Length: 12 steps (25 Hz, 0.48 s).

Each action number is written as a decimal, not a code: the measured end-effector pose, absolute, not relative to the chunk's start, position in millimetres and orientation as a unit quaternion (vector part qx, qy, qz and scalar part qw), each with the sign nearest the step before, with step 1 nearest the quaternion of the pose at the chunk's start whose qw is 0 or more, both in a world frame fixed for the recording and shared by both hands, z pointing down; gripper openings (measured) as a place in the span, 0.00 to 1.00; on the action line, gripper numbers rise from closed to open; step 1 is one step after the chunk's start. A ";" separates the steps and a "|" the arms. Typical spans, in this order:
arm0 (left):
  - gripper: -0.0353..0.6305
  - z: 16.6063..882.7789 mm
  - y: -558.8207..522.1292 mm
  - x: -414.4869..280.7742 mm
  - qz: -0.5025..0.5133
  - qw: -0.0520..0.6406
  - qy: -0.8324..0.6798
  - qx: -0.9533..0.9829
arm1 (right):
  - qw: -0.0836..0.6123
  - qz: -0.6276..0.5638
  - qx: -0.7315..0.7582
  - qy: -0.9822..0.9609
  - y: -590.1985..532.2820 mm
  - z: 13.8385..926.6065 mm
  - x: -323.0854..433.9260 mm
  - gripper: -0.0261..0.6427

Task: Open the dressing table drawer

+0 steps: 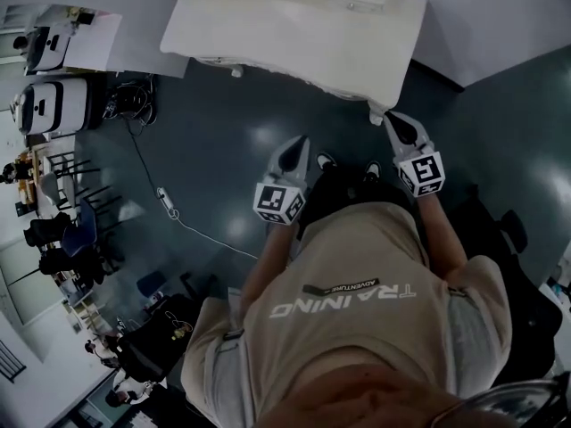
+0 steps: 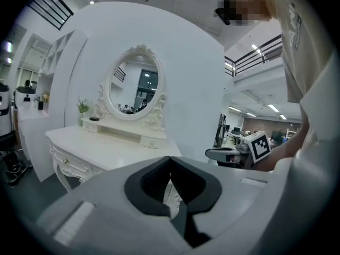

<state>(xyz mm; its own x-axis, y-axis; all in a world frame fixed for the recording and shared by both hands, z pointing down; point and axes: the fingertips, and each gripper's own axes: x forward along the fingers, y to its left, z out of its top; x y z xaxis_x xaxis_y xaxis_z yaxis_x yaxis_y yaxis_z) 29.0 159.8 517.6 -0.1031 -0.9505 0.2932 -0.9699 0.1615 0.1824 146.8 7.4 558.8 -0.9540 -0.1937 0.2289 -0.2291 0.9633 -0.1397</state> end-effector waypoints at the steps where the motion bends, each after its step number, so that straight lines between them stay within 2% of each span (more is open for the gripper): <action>1: 0.06 520.9 158.4 20.5 0.028 0.173 -0.742 0.646 | 0.109 0.082 0.107 -0.985 7.0 561.2 138.7 0.04; 7: 0.06 524.2 149.2 -32.2 0.019 0.167 -0.728 0.665 | 0.123 0.049 0.132 -0.982 1.1 549.6 91.3 0.04; 12: 0.06 509.4 129.0 -88.7 0.035 0.124 -0.712 0.690 | 0.124 0.048 0.170 -0.976 -22.1 530.8 41.5 0.04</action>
